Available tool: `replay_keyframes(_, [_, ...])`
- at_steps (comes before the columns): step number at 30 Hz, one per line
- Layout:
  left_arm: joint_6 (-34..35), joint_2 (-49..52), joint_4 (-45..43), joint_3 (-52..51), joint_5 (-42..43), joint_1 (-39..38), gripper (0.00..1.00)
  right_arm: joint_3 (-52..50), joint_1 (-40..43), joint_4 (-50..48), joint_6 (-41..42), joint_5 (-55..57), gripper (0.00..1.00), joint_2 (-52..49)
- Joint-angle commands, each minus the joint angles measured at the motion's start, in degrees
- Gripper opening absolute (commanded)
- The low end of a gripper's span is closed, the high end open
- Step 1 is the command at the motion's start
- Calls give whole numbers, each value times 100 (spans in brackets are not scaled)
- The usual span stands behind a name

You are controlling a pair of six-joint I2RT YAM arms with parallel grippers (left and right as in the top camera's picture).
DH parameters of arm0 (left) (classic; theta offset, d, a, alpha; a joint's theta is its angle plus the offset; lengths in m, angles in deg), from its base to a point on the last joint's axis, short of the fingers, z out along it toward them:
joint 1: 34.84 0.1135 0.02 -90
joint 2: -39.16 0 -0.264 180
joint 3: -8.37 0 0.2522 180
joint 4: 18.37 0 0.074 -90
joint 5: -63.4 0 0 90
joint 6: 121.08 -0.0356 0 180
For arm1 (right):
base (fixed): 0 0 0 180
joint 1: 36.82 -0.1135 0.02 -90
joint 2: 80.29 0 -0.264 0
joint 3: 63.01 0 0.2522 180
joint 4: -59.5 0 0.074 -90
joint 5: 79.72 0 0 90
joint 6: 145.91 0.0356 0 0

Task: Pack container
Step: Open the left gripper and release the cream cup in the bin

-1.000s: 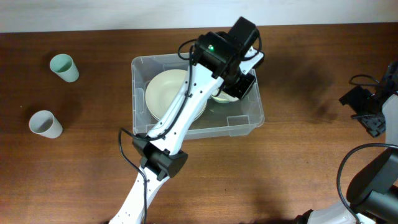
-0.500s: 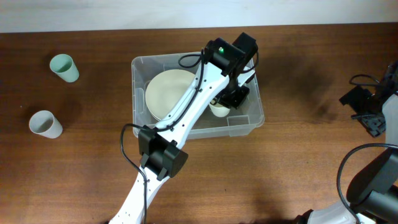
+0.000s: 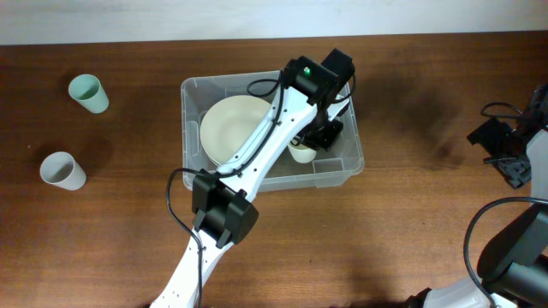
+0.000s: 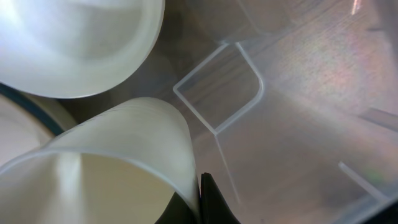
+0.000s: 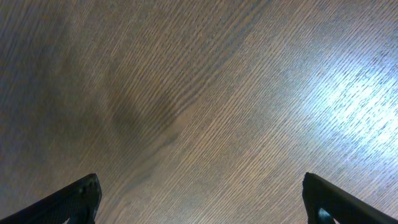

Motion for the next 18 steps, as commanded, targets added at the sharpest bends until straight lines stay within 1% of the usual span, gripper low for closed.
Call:
replay_keyframes(1, [70, 24, -164, -186, -59, 11, 1, -4, -15, 0, 31, 24, 99, 37])
replay_keyframes(9, [68, 24, -636, -691, -94, 11, 1, -4, -15, -2, 31, 24, 99, 37])
replay_keyframes(15, [70, 24, -769, -826, -501, 11, 1, -4, -15, -2, 31, 24, 99, 37])
replay_keyframes(18, [70, 24, -881, -826, -531, 9, 2, -4, -15, -2, 31, 24, 99, 37])
